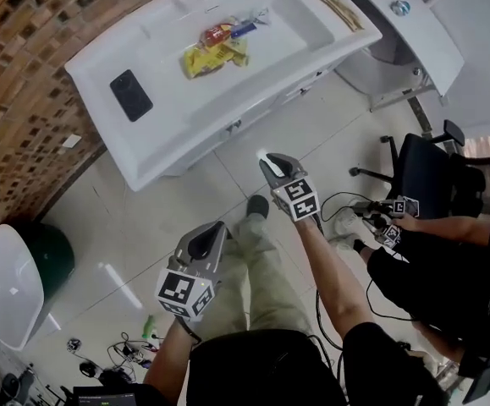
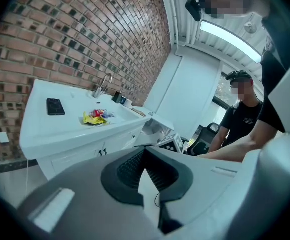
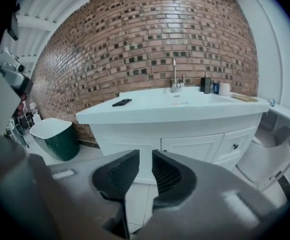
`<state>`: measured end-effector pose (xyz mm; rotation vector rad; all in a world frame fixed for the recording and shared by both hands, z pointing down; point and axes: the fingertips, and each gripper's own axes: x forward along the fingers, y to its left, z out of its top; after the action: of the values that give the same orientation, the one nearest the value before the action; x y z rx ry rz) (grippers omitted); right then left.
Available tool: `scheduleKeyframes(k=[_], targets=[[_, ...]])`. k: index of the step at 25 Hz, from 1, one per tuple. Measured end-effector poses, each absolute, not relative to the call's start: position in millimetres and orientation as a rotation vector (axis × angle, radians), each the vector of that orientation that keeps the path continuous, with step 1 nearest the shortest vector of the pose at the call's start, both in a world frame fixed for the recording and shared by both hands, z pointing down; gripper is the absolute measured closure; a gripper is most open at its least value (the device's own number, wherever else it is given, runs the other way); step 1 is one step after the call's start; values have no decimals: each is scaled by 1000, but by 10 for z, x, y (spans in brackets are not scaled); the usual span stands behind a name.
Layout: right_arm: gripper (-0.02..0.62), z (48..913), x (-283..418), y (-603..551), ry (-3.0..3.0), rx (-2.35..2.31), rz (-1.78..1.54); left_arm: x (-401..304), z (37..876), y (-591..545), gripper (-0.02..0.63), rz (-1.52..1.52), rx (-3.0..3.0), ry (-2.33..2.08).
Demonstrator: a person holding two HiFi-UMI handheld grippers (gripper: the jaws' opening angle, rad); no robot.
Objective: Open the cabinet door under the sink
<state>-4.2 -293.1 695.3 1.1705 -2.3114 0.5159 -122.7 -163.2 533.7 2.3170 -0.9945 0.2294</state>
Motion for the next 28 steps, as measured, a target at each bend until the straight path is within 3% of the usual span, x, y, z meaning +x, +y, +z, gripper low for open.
scheduleKeyframes(k=[12, 28], targets=[[488, 8554, -184, -3748, -2216, 1160, 534, -1018, 6002, -1546, 591, 290, 2267, -869], [488, 9089, -359, -4309, -2153, 1112, 487, -1243, 6149, -1699, 591, 314, 2208, -932]])
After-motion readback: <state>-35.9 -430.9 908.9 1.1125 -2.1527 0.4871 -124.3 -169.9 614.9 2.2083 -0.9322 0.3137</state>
